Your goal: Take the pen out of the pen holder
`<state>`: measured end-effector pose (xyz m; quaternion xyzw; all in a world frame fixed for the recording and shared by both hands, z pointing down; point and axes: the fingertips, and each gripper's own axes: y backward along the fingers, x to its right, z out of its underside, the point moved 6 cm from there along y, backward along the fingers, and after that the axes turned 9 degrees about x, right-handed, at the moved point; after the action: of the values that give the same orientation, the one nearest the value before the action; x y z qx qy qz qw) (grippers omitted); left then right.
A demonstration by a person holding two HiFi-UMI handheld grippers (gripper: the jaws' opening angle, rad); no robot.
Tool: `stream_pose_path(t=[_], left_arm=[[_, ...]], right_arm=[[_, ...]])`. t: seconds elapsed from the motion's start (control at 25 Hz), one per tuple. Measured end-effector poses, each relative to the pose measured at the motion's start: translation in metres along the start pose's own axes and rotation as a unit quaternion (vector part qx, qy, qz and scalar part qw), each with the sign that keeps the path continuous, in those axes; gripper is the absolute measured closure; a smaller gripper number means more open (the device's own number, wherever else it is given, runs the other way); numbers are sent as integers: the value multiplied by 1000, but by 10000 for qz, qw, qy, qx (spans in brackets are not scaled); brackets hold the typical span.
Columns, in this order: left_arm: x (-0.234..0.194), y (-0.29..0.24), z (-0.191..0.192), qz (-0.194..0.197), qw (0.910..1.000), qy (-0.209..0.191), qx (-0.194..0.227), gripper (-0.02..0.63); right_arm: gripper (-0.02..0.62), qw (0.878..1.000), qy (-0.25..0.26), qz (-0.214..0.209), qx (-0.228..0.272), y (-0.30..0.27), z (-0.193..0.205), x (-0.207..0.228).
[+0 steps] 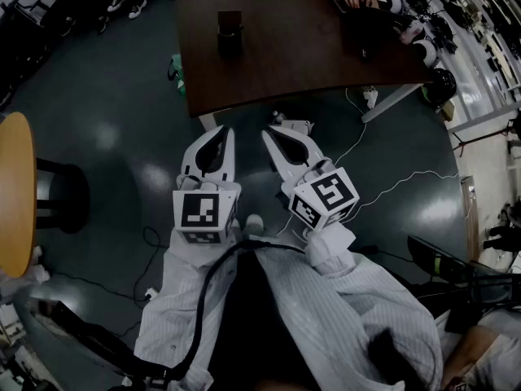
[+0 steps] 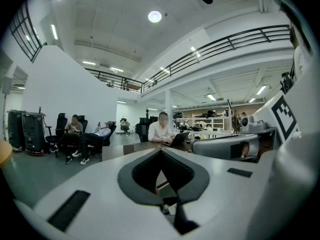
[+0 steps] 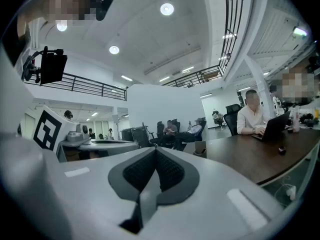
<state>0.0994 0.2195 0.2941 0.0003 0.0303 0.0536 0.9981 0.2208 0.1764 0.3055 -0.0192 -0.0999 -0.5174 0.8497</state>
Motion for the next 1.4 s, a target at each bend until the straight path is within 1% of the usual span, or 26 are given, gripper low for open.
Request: stream_pose_path(t=[0.12, 0.4, 0.52, 0.68, 0.84, 1.0, 1.12, 1.28, 1.4], left_arm=[[-4, 2, 1, -165, 9997, -125, -103, 601], [-4, 5, 4, -209, 9996, -158, -36, 601], [-9, 10, 5, -283, 9995, -168, -6, 601], [-17, 20, 5, -496, 9986, -179, -27, 601], [-33, 26, 8, -732, 9972, -165, -75, 601], [-61, 23, 18, -816, 9966, -128, -73, 601], [-91, 16, 23, -822, 9965, -109, -65, 601], [-142, -7, 21, -672, 9977, -108, -34, 601], [-192, -33, 15, -525, 9985, -139, -74, 601]], right_arm=[[595, 10000, 6, -1, -13, 0, -4, 0], [595, 10000, 10, 17, 35, 4, 0, 0], [594, 9999, -87, 29, 113, 3, 2, 1], [594, 9995, -272, -17, 176, 0, 5, 0], [594, 9993, -365, -95, 45, -13, 16, -3], [594, 9990, -396, -205, -61, -41, 29, -7], [594, 9990, -377, -196, -136, -69, 38, -9], [594, 9993, -352, -63, -133, -121, 45, -9], [594, 9992, -370, 123, -93, -175, 49, -5]])
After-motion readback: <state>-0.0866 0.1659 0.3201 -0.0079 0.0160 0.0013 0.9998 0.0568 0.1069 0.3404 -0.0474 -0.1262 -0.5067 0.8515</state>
